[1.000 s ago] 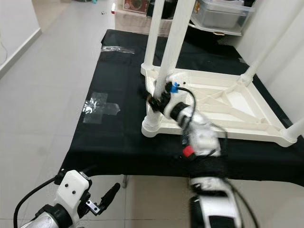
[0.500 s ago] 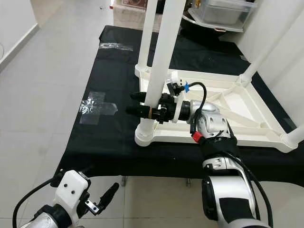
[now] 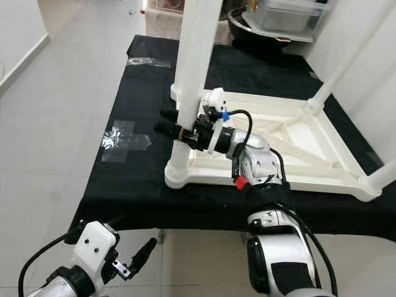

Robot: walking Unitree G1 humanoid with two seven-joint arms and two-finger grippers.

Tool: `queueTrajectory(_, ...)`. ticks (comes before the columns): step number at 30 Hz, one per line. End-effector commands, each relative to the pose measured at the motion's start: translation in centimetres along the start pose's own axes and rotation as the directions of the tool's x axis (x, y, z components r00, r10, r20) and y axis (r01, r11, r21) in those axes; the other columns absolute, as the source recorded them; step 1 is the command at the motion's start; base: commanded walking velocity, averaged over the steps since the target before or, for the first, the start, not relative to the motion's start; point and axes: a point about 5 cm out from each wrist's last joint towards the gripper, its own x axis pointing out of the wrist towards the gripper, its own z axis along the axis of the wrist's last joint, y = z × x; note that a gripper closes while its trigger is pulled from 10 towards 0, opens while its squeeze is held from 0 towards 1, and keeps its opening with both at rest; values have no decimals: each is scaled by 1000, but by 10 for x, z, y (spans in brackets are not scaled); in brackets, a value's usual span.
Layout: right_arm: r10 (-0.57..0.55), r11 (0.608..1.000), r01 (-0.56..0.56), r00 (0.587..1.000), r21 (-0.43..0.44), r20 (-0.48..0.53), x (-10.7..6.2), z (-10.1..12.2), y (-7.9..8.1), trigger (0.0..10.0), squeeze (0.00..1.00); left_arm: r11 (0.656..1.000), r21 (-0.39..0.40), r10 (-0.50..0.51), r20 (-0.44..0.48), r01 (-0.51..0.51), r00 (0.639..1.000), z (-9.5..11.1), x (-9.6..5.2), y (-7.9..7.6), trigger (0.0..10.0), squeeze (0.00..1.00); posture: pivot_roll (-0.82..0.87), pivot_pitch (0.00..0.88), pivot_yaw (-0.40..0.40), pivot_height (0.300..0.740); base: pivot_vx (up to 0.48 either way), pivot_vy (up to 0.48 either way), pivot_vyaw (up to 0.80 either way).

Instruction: Building children table

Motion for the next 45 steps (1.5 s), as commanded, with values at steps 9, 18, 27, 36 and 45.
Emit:
queueTrajectory(9, -905, 423, 906, 422, -2, -56, -54, -21, -20, 0, 0, 1000, -2, -18, -12, 18, 1000, -3, 2, -1, 10000, 0, 126, 111, -126, 740, 0, 0, 0)
queueTrajectory(18, -825, 562, 826, 563, 45, -40, -24, -15, 8, 10000, 1000, 999, 9, -35, -24, 36, 999, -3, 1, -3, 10000, 0, 122, 114, -128, 740, 0, 0, 0)
queueTrajectory(27, -448, 884, 450, 893, 123, -47, -24, -10, -21, 10000, 0, 1000, 0, -26, -20, 26, 999, -3, 3, -3, 10000, 0, 121, 115, -132, 740, 0, 0, 0)
queueTrajectory(36, 34, 994, -27, 998, 105, -62, -25, 4, -9, 10000, 0, 1000, 1, -26, -17, 26, 1000, -3, 4, -3, 10000, 0, 125, 116, -138, 740, 0, 0, 0)
queueTrajectory(45, 470, 873, -458, 882, 167, -37, -24, 11, -3, 10000, 0, 1000, 5, -20, -18, 21, 1000, -3, 3, -3, 10000, 0, 132, 125, -139, 740, 0, 0, 0)
